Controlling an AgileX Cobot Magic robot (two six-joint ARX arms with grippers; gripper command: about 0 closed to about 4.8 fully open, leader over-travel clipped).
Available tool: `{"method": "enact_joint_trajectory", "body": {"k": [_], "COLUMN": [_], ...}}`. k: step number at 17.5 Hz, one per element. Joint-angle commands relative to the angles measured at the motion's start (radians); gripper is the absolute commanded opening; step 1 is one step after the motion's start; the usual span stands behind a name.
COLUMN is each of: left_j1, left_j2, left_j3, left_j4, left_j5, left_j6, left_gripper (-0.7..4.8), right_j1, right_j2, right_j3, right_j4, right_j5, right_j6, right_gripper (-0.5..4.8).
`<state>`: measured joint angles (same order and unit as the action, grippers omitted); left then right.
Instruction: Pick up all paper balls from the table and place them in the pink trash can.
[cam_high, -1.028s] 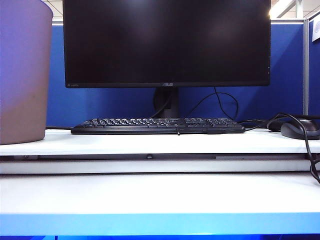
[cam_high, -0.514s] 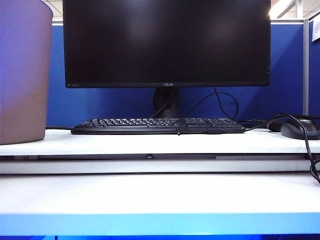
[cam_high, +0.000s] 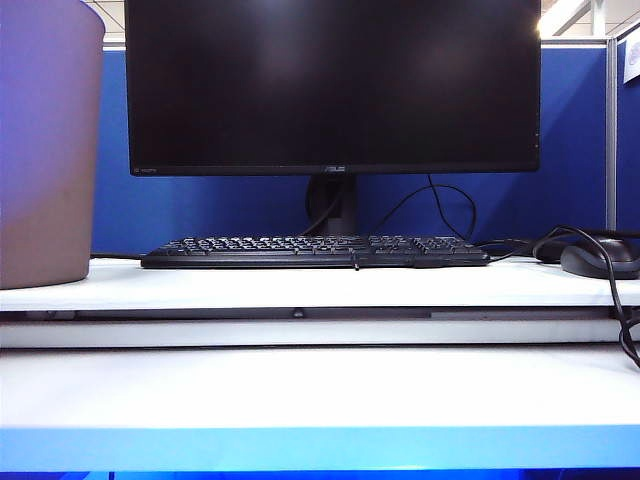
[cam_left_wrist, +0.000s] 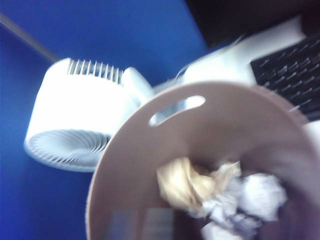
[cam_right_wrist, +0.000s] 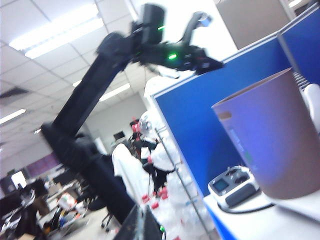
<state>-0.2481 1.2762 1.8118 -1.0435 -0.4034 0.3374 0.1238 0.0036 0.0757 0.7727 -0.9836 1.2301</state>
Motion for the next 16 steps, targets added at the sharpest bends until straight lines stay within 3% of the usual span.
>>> {"method": "enact_joint_trajectory", "body": {"k": [1, 3, 5, 8, 9, 11, 13, 16], "left_j1": [-0.001, -0.001, -0.003, -0.003, -0.003, -0.003, -0.003, -0.003], "left_j2": [-0.091, -0.174, -0.259, -0.408, -0.475, -0.613, -0.745, -0.983], "left_j3": [0.005, 0.005, 0.004, -0.027, -0.064, -0.175, -0.297, -0.541], "left_j4": [0.010, 0.016, 0.007, -0.072, -0.069, -0.060, -0.077, -0.031], "left_j5": [0.202, 0.319, 0.364, 0.325, 0.330, 0.433, 0.434, 0.497], "left_j6": [-0.103, -0.113, -0.146, -0.170, -0.179, -0.218, -0.242, -0.348], "left_gripper": [-0.05, -0.05, -0.05, -0.05, -0.05, -0.05, -0.05, -0.05], "right_j1": [-0.001, -0.001, -0.001, -0.001, -0.001, -0.001, -0.001, -0.001], "right_j2": [-0.002, -0.002, -0.002, -0.002, -0.002, -0.002, -0.002, -0.002], "right_j3": [0.002, 0.002, 0.002, 0.002, 0.002, 0.002, 0.002, 0.002], "right_j4": [-0.006, -0.077, -0.154, -0.203, -0.215, -0.277, -0.370, -0.385], "right_j5": [0.084, 0.113, 0.154, 0.220, 0.228, 0.227, 0.250, 0.253], "right_j6": [-0.047, -0.086, -0.111, -0.161, -0.184, -0.248, -0.274, -0.328], "right_gripper": [-0.05, -0.05, -0.05, -0.05, -0.05, -0.05, -0.05, -0.05]}}
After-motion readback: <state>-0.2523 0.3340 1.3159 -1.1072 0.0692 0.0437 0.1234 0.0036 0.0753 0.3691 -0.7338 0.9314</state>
